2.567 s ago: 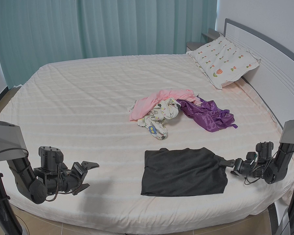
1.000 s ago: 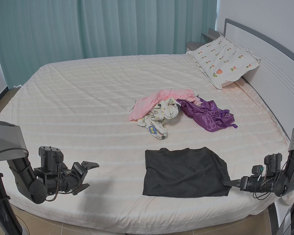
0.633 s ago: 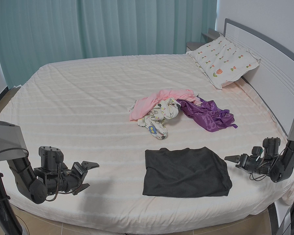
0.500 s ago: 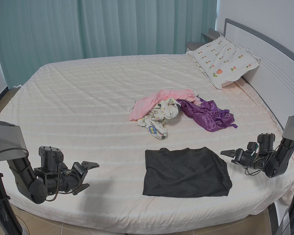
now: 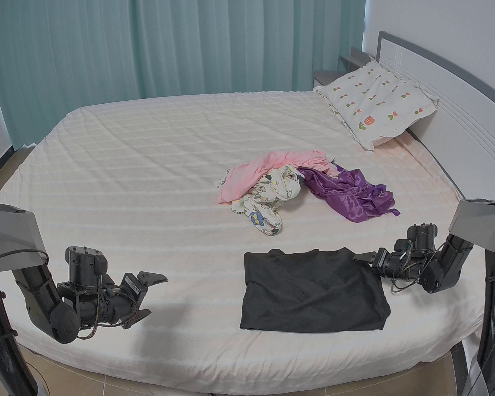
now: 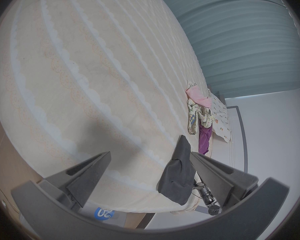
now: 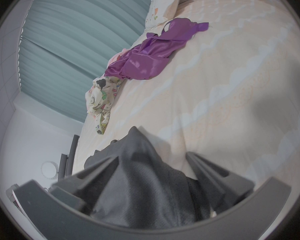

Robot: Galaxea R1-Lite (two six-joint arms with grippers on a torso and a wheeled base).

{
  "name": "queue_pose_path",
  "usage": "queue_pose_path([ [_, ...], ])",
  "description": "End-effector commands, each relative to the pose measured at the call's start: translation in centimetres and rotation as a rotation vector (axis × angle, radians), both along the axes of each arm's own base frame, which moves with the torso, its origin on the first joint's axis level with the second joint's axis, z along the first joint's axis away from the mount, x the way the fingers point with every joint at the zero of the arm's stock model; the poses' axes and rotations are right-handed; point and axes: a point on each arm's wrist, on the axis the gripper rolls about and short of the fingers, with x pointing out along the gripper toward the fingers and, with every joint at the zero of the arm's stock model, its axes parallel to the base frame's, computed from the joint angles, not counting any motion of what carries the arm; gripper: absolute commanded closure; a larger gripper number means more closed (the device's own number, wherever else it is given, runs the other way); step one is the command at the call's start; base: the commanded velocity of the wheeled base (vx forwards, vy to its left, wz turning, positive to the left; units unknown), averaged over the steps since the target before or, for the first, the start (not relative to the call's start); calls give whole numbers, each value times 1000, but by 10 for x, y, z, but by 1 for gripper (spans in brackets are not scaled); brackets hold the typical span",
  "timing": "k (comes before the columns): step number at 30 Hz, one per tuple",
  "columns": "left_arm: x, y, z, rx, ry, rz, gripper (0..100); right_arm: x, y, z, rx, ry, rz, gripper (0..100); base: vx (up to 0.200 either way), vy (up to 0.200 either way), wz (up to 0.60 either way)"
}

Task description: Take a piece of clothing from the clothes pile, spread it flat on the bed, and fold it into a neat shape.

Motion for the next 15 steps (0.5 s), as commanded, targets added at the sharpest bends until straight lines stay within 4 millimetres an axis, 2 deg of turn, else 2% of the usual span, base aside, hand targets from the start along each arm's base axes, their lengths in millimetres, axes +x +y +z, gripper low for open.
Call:
queue_pose_path([
  [1, 0, 0, 0, 1, 1, 0, 0, 4, 1, -7, 7, 11, -11, 100, 0, 0, 0],
  [9, 0, 0, -1, 1, 2, 0, 0, 3, -3, -3, 35, 16, -54, 100, 0, 0, 0],
  [15, 0, 0, -1, 1, 2, 0, 0, 5, -17, 5, 55, -6, -124, 100, 0, 0, 0],
])
